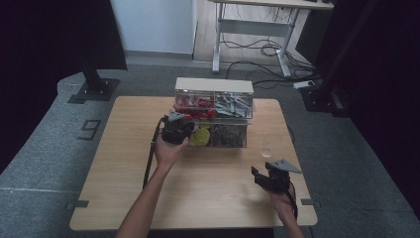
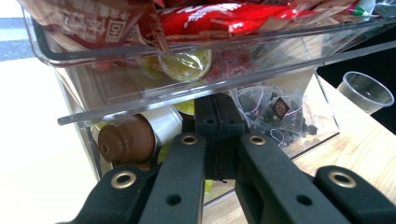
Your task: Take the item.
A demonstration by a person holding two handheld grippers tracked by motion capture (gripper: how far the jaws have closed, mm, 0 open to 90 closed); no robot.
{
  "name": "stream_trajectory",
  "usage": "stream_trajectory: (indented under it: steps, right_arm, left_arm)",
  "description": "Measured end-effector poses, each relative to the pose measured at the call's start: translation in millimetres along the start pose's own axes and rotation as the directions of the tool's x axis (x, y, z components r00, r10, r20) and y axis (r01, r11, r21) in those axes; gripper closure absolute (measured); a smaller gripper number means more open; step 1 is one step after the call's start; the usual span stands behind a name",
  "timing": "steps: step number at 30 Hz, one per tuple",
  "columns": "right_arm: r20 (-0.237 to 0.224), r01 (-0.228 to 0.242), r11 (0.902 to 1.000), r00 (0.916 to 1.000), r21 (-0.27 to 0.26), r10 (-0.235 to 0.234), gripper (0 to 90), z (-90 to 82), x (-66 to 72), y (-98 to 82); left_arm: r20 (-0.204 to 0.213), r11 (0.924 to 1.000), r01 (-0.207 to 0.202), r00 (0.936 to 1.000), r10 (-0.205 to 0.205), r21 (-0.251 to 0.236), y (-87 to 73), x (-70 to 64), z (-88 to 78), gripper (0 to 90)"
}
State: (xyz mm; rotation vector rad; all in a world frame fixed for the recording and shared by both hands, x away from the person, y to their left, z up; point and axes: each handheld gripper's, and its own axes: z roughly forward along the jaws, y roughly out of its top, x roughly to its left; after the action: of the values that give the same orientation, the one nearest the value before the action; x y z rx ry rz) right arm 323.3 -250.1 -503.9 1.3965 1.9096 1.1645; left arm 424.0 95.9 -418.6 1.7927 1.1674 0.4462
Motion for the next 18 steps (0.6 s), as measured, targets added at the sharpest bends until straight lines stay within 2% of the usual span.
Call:
stream_trajectory:
  steps: [7,18]
  right_arm:
    - [-0.043,0.004,0.9998,0.9990,-0.020,-0.005,41.3,5.7,7.4,20.6]
    - [-0.047,0.005,0.9990,0.9989,-0.045,-0.007,43.7,15.2,10.8,37.5]
  left_arm:
    - [0.000,1.0000,0.002,1.0000,-0.002,0.001,-0.2,-2.0,1.8,90.0]
    - [0.002,0.9999,-0.009,1.0000,0.009,0.009,1.6,-3.7,3.8,90.0]
